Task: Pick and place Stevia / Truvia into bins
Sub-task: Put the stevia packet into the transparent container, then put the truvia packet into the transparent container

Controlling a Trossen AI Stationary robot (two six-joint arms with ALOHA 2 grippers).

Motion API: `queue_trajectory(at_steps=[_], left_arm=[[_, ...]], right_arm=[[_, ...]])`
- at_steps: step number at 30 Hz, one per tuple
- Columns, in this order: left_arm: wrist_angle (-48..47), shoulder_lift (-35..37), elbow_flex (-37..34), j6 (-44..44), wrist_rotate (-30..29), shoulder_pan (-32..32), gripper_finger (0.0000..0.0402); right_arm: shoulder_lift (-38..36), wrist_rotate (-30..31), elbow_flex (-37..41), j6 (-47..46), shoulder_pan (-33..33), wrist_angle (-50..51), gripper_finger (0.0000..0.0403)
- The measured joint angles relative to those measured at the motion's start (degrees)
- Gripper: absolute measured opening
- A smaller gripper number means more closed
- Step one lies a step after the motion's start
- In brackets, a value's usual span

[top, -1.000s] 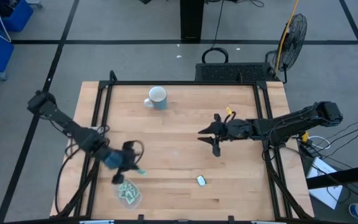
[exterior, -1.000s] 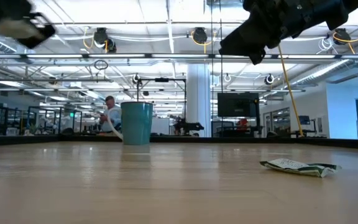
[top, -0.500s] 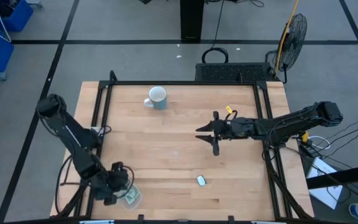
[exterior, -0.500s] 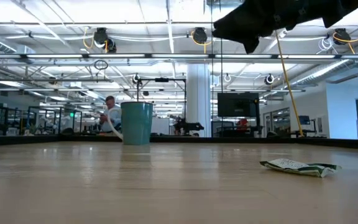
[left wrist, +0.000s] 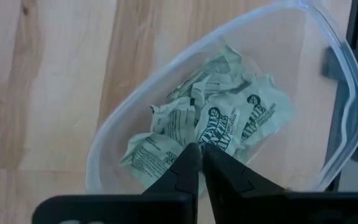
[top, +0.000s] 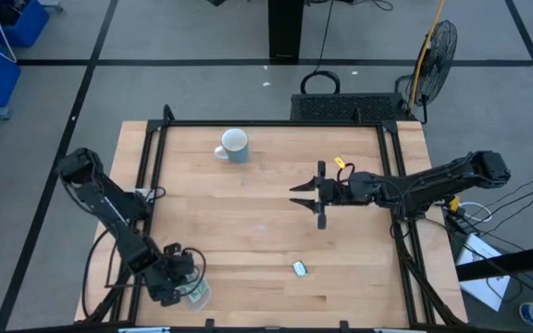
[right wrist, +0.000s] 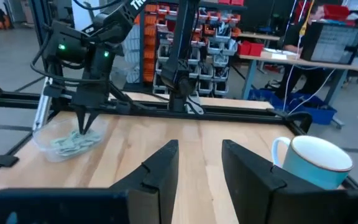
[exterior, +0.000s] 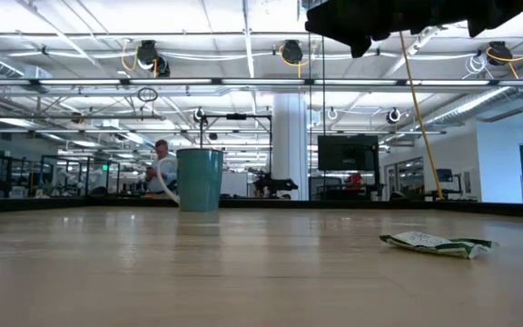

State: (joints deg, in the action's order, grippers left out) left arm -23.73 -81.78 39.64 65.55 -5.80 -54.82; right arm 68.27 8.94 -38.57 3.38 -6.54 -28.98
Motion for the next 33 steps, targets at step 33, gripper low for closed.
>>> queue_trajectory(at_steps=[33], left_arm=[[1.72, 14.53, 3.09, -27.35, -13.96, 11.2, 0.0061]], right_arm=[[18.87, 10.4, -21.98, -9.26, -17.58, 35.62, 0.0116]])
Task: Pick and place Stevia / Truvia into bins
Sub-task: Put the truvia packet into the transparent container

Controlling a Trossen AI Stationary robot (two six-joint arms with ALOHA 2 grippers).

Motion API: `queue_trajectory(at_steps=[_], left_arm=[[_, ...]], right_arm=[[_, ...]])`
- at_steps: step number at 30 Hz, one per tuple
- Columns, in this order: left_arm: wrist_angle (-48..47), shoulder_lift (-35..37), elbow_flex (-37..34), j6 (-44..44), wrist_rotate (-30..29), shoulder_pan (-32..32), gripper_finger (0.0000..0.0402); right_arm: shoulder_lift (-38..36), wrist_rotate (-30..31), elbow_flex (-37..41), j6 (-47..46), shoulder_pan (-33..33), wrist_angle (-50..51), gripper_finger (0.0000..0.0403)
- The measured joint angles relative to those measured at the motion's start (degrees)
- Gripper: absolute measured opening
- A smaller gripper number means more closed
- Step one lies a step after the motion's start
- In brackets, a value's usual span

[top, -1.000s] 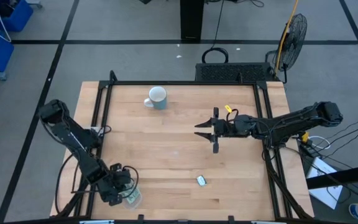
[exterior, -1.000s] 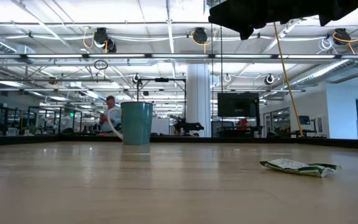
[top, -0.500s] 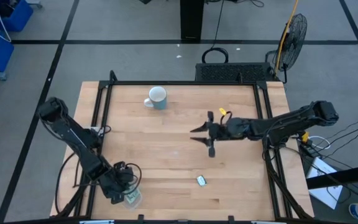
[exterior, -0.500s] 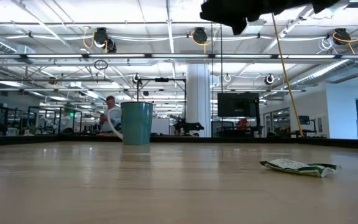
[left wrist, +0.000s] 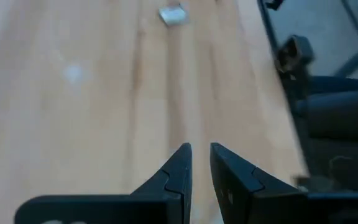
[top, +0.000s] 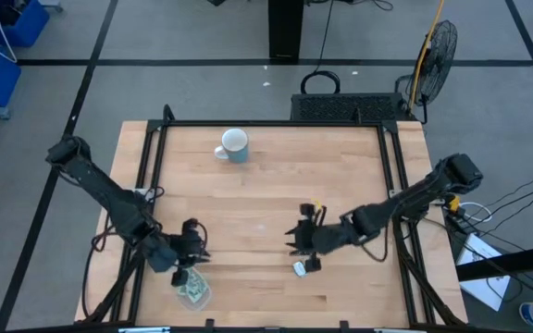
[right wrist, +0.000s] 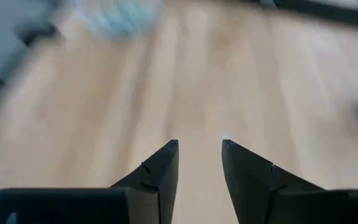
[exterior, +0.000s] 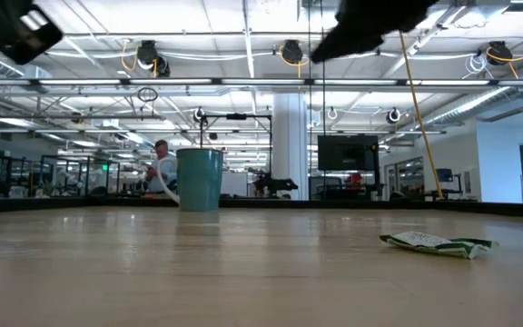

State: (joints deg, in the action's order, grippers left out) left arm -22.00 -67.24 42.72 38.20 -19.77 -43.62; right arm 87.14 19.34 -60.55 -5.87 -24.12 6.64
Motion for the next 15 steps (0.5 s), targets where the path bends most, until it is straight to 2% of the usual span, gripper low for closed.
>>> queue_trajectory(at_steps=[1, 3, 7, 11, 13, 15], left_arm=[[0.07, 0.35, 0.02, -2.56, -0.82, 0.82, 0.0061], [0.03, 0.77, 0.02, -7.3, -1.85, 2.38, 0.006], [0.85, 0.58, 0.02, -13.76, -3.5, 5.42, 0.006], [1.27, 0.53, 0.02, -17.94, -7.58, 8.29, 0.006], [1.43, 0.5, 0.02, -19.36, -9.36, 9.72, 0.0061], [1.51, 0.5, 0.02, -20.92, -9.88, 11.03, 0.006]], right_arm=[[0.04, 2.77, -1.66, -2.24, -1.07, 5.44, 0.0116], [-0.03, 4.59, -4.4, -9.5, -2.65, 13.65, 0.0116], [-0.05, 2.5, -4.59, -24.3, -5.26, 18.37, 0.0116], [0.94, -3.06, 1.0, -27.9, -7.71, 13.86, 0.0116], [0.95, -2.83, 5.06, -27.92, -9.03, 8.97, 0.0116], [0.87, -1.49, 9.42, -27.49, -9.72, -0.64, 0.0116]])
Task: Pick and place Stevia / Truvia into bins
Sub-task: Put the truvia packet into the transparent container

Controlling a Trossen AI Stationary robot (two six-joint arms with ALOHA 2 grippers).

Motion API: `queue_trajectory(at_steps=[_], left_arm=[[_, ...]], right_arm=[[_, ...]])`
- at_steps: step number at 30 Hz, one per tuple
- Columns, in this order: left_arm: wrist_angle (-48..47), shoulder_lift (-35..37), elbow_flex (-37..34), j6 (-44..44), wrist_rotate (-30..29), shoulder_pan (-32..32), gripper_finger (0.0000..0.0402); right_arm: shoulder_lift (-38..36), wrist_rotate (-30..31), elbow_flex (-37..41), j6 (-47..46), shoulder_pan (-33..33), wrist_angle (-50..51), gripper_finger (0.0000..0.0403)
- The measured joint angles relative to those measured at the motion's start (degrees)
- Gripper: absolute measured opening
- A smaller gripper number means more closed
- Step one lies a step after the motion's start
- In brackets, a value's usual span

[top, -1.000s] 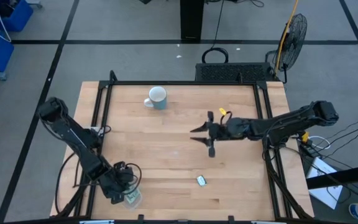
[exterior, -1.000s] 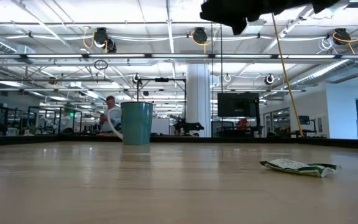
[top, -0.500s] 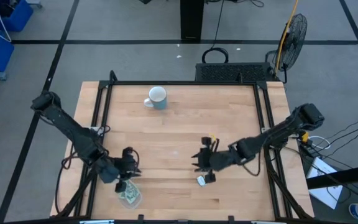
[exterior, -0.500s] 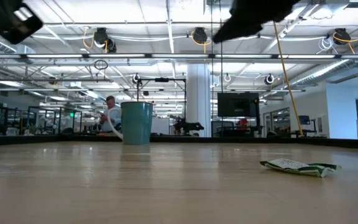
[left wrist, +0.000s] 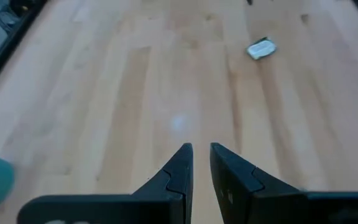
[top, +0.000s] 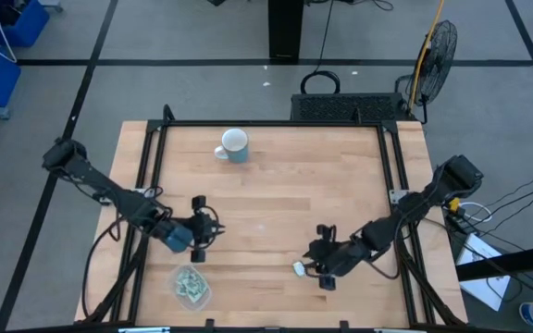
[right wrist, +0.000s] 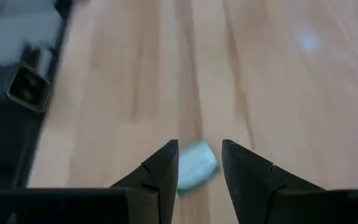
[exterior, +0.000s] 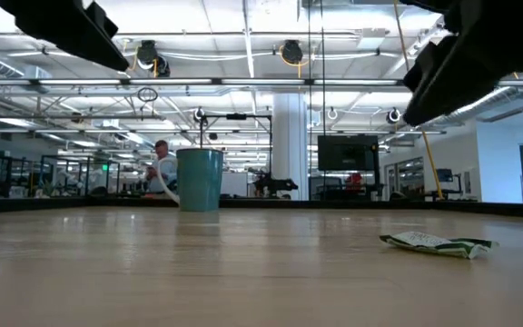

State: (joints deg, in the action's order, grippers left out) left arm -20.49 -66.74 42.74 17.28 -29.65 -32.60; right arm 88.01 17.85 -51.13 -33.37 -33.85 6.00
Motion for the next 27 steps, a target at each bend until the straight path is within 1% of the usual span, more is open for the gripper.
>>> queue_trajectory(at_steps=[2, 4, 6, 7, 13, 17, 20, 24, 27], left_arm=[[0.13, 0.0, 0.0, -1.34, 0.23, 1.36, 0.0061], [0.11, 0.0, 0.0, -2.4, 1.25, 2.68, 0.0061], [0.12, 0.0, 0.0, -3.37, 1.35, 3.76, 0.006], [0.16, 0.0, 0.0, -3.76, 1.33, 4.28, 0.006], [0.13, 0.0, -0.04, -5.25, 1.55, 6.92, 0.0061], [0.12, 0.0, -0.04, -5.14, 1.57, 8.3, 0.0061], [0.13, 0.0, -0.04, -4.97, 1.59, 8.93, 0.0061], [0.14, 0.0, -0.04, -4.96, 1.64, 9.39, 0.0061], [0.16, 0.0, -0.04, -4.93, 1.69, 9.4, 0.006]], right_arm=[[-0.02, 2.01, 5.01, 2.2, -0.64, -9.23, 0.0116], [0.29, 2.5, 9.62, 4.21, -0.76, -18.7, 0.0116], [1.08, 2.93, 12.75, 4.08, -0.76, -25.73, 0.0118], [1.39, 2.95, 13.89, 4.11, -0.74, -27.54, 0.012], [6.71, 2.72, 14.88, 3.95, -0.12, -30.08, 0.0145], [10.55, -0.12, 14.89, 4.35, 0.7, -34.32, 0.0163], [12.43, -0.24, 14.8, 4.48, 1.01, -35.63, 0.0173], [15.14, 0.19, 14.77, 4.64, 1.0, -36.37, 0.0174], [16.58, 0.02, 14.71, 4.61, 1.08, -36.54, 0.0162]])
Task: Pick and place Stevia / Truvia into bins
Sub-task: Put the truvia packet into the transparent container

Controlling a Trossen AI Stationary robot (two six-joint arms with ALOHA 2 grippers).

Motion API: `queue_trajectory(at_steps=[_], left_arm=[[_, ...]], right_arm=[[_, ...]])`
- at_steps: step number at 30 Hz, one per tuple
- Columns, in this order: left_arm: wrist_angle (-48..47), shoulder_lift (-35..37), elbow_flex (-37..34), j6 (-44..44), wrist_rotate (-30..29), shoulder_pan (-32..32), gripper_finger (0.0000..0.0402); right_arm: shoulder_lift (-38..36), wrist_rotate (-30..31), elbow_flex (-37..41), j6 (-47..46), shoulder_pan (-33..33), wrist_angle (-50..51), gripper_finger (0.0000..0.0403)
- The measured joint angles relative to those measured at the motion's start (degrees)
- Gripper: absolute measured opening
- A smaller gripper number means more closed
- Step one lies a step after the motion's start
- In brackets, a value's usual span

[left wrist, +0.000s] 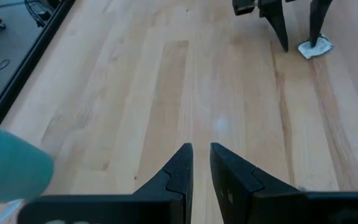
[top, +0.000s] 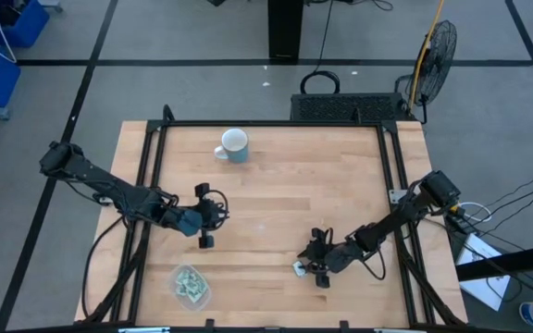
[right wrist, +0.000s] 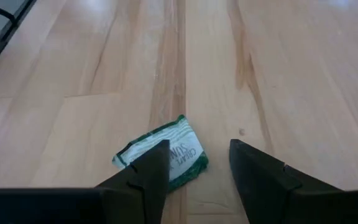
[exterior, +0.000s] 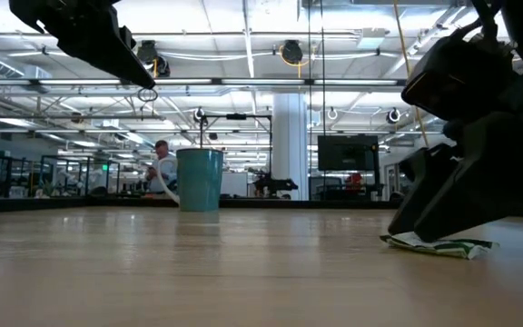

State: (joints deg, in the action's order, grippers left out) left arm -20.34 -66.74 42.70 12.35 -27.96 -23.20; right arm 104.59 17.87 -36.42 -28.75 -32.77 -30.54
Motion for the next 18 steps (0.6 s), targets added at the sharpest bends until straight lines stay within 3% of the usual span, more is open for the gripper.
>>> queue_trajectory(at_steps=[7, 12, 18], left_arm=[[0.06, 0.0, -0.02, -0.04, 0.04, 0.0, 0.006], [0.06, 0.0, -0.02, 2.65, -3.3, -0.02, 0.006], [0.04, 0.22, -0.04, 0.51, -14.33, -0.02, 0.006]], right_arm=[[-1.26, -0.75, 0.06, 2.45, 0.26, 1.2, 0.0078], [-3.05, -6.07, 0.14, 5.28, 0.47, 0.87, 0.0013], [-3.62, -5.05, -1.58, 10.21, 1.88, -5.68, 0.0014]])
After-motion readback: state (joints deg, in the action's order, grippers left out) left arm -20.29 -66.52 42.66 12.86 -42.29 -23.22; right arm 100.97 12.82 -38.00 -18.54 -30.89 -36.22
